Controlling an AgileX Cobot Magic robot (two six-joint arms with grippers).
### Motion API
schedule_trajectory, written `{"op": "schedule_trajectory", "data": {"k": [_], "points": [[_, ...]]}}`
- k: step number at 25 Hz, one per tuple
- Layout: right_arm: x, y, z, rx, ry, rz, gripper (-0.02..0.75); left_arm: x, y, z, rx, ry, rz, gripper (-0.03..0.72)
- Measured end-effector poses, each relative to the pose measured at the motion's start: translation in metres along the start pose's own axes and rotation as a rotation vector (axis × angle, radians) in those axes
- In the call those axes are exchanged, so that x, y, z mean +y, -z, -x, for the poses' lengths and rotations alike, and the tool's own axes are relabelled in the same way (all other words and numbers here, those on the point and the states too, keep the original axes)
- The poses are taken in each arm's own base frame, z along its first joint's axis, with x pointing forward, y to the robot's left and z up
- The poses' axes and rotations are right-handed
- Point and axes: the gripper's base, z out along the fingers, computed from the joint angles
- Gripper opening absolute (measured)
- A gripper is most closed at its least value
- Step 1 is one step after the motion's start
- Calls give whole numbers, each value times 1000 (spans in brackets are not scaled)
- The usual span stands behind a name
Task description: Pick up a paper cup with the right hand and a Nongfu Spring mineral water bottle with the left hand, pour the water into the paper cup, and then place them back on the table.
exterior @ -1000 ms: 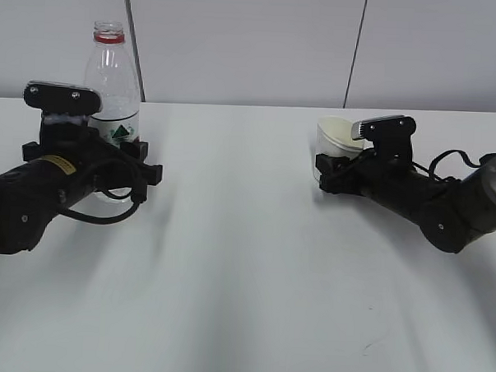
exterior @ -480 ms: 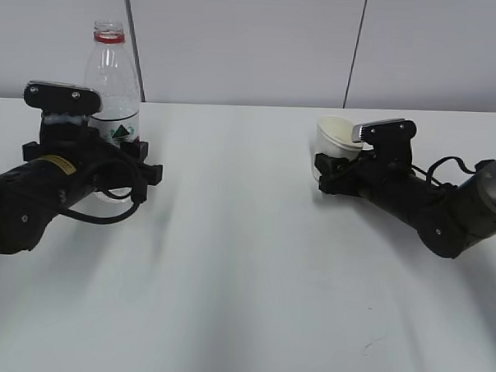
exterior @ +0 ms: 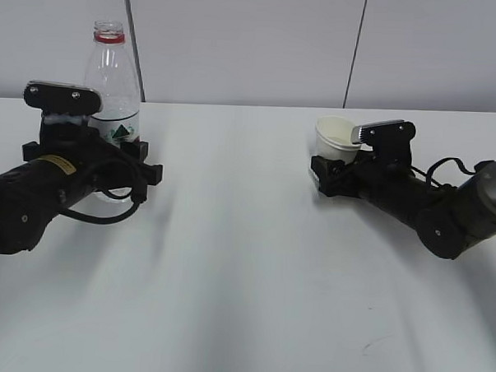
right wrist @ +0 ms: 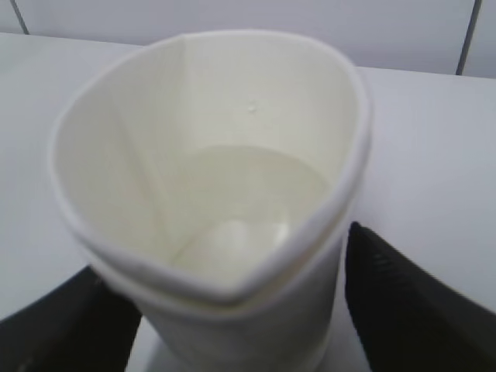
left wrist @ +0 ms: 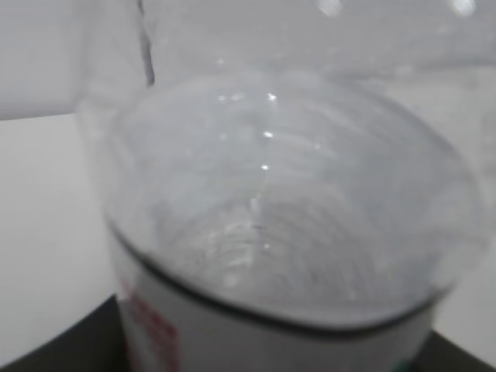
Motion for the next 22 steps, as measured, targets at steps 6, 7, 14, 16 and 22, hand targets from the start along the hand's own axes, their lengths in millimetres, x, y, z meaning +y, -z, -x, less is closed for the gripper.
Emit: {"op": "schedule_trajectory", "data": {"k": [6,7,14,16,22], "points": [[0,0,0,0,0,0,594,0,0,0,0,0,0,389],[0,0,0,0,0,0,594,0,0,0,0,0,0,389],[0,10,0,14,-22,-23,592,0,0,0,0,0,0,389],[1,15,2,16,-17,-28,593,0,0,0,0,0,0,389],[4,29,10,-18,-5,-24,592,0,-2,-4,12,-3,1,389]]}}
